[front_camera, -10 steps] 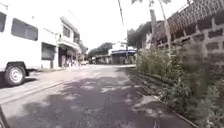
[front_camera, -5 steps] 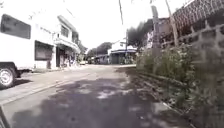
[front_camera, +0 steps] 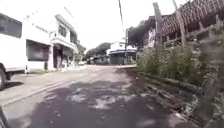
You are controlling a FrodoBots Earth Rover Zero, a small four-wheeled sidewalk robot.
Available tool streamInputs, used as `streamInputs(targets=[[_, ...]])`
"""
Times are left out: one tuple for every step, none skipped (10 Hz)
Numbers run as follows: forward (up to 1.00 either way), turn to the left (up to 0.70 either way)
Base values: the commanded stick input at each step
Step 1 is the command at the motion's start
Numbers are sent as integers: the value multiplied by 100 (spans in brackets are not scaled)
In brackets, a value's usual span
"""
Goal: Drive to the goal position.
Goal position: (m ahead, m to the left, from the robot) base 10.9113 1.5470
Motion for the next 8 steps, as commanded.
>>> streamInputs(targets=[[70,0],[70,0],[70,0],[70,0],[70,0],[70,0],[70,0],[70,0]])
